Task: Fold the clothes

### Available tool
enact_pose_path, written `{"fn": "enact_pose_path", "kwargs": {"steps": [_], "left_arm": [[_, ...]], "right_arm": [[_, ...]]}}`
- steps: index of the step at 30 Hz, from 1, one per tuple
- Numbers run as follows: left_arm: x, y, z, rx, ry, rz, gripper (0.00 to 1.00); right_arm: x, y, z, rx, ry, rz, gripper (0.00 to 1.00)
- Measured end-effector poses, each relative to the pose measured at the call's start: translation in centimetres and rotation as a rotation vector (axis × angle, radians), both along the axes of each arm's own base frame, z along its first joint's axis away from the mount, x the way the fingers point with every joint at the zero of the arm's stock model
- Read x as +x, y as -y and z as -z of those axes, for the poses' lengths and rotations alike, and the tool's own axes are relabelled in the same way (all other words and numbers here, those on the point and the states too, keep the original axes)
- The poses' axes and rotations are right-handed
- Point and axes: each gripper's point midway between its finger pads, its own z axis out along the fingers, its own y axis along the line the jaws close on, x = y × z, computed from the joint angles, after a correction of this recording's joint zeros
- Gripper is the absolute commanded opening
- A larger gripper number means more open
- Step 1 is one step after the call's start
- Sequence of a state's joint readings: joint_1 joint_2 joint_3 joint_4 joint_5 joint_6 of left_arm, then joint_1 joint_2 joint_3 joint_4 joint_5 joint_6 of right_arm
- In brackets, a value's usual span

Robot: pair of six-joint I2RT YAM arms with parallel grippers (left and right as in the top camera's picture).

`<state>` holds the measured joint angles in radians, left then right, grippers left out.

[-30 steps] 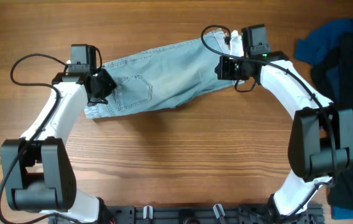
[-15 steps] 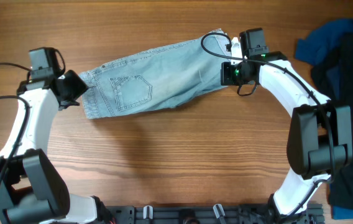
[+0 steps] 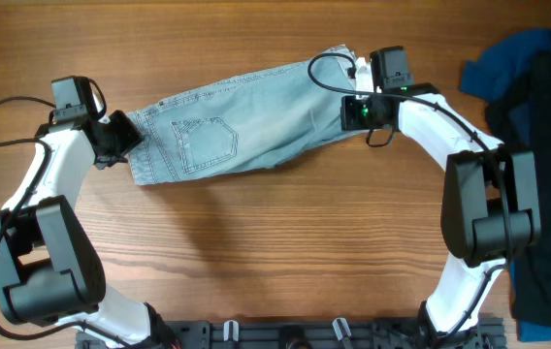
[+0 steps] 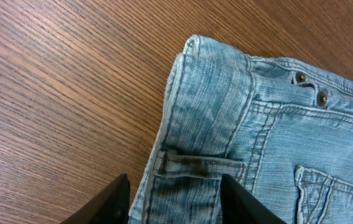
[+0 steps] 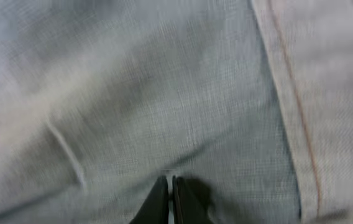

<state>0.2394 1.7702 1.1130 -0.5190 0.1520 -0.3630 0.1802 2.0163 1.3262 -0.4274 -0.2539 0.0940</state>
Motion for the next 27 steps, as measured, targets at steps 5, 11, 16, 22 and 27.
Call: {"fn": "enact_pose_path", "kwargs": {"steps": [5, 11, 16, 22, 27], "left_arm": [[0.0, 0.1, 0.0, -0.002, 0.001, 0.004, 0.46], [0.0, 0.1, 0.0, -0.001, 0.002, 0.004, 0.46], [0.1, 0.0, 0.0, -0.001, 0.005, 0.004, 0.47], [0.1, 0.0, 0.0, 0.002, 0.005, 0.009, 0.60], [0.1, -0.2, -0.1, -0.025, 0.012, 0.002, 0.56]], "right_arm": [[0.5, -0.1, -0.3, -0.003, 0.030, -0.015, 0.04], [0.9, 3.1, 0.4, -0.173, 0.040, 0.064, 0.04], [-0.1, 4.2, 1.4, -0.230, -0.011, 0.097, 0.04], [-0.3, 4.3, 2.6, -0.231, -0.042, 0.117, 0.05], [-0.3, 4.3, 2.6, -0.230, -0.043, 0.117, 0.05]]}}
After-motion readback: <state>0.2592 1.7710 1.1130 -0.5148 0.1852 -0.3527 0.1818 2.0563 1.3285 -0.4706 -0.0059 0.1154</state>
